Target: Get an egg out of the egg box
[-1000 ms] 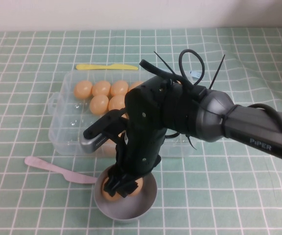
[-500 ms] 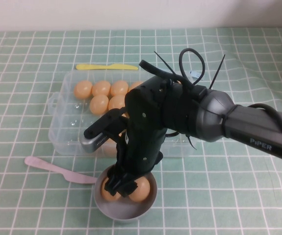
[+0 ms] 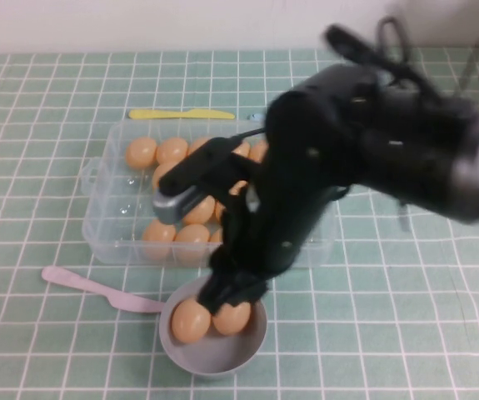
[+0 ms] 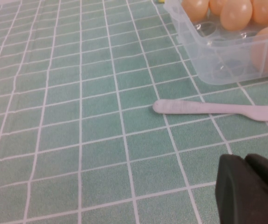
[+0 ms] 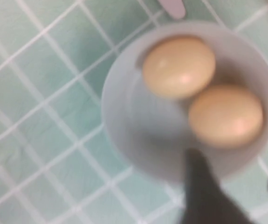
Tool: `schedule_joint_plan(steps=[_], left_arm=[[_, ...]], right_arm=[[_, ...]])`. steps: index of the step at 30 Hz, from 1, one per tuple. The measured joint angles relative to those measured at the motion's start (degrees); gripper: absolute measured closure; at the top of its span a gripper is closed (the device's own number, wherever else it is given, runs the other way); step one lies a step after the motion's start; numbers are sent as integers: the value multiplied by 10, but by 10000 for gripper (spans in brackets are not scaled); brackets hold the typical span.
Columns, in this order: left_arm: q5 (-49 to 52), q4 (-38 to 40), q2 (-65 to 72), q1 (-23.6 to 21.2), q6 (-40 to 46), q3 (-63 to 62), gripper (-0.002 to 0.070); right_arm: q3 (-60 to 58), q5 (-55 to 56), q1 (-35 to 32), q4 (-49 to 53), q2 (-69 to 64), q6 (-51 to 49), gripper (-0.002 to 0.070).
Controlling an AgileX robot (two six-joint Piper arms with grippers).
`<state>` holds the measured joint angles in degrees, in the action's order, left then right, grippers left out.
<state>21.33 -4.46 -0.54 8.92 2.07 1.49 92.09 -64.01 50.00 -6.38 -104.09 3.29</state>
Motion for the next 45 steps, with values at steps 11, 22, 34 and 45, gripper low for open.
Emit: schedule_joint_plan(steps=[11,22,34,45], left_arm=[[0,0,0,0,0,0,680],[0,0,0,0,0,0,679],[0,0,0,0,0,0,680],[0,0,0,0,0,0,680]], right_arm=[[-173,3,0,8,209,-76,685],[-326,0,0,26,356,-94,691],[-487,150,-7,90,406,-86,692],[-798,542,-249,99,701,-86,692]])
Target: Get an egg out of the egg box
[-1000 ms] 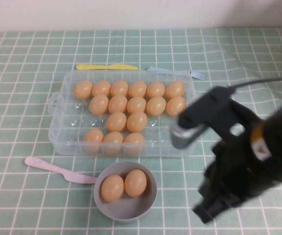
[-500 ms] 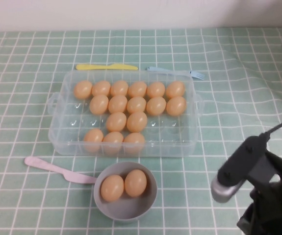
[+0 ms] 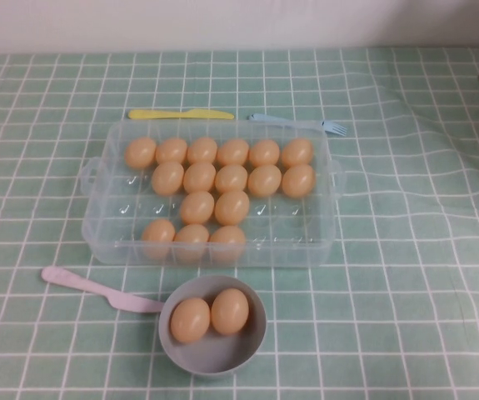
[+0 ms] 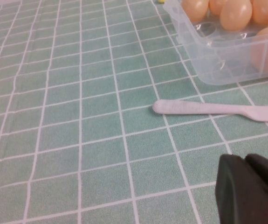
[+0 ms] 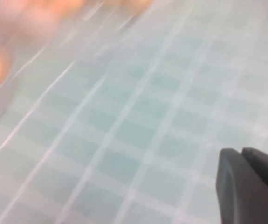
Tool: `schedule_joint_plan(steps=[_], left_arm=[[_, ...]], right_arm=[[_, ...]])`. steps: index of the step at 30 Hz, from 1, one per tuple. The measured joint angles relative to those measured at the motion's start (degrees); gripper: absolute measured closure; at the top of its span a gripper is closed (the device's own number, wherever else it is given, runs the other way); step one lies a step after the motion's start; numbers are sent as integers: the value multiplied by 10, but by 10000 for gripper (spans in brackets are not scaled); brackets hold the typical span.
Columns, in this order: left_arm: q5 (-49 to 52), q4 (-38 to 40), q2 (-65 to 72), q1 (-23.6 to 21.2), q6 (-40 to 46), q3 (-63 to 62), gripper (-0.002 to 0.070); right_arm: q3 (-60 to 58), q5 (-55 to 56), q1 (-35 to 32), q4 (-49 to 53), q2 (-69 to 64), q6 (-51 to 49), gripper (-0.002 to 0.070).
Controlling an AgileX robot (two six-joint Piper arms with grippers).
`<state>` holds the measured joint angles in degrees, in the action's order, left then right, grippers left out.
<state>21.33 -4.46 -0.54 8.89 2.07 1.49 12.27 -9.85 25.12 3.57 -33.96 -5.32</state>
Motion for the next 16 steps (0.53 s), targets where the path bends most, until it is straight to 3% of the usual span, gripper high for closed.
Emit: schedule_joint_plan(steps=[7,12,16], left_arm=[[0,0,0,0,0,0,680],[0,0,0,0,0,0,680],[0,0,-1,0,0,0,680]], right_arm=[[-122,39,-131,0,218,-5,694],[-137,30,-155,-1,329,-6,694],[-137,4,-157,-13,344,-6,694]])
